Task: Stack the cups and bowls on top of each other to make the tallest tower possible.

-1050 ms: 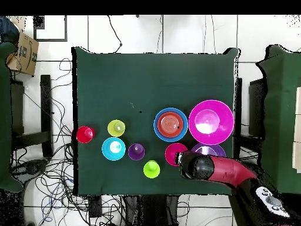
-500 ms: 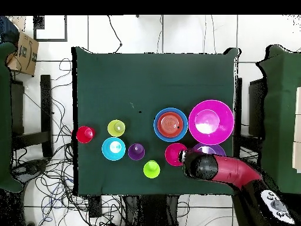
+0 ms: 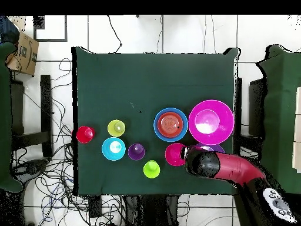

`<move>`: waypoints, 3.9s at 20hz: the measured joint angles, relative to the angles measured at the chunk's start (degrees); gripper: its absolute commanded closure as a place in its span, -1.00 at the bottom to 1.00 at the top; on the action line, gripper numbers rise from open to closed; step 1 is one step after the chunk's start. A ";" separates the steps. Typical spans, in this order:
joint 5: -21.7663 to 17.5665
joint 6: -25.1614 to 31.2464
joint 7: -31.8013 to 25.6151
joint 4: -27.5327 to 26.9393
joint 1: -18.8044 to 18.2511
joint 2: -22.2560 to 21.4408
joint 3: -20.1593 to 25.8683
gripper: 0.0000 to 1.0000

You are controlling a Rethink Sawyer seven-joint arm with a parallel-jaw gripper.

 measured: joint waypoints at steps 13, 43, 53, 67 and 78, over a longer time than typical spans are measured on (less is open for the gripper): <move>0.01 -0.01 0.00 -4.43 0.14 6.40 -0.94 -1.00; 0.15 -0.01 0.00 -4.34 0.35 5.76 -4.47 -1.00; 1.18 -0.01 0.00 -1.98 -0.40 1.11 -3.82 -1.00; 3.26 -0.01 0.00 0.91 -3.24 -0.33 -0.20 -1.00; 3.26 -0.01 0.00 0.95 -3.09 -0.54 -0.05 -1.00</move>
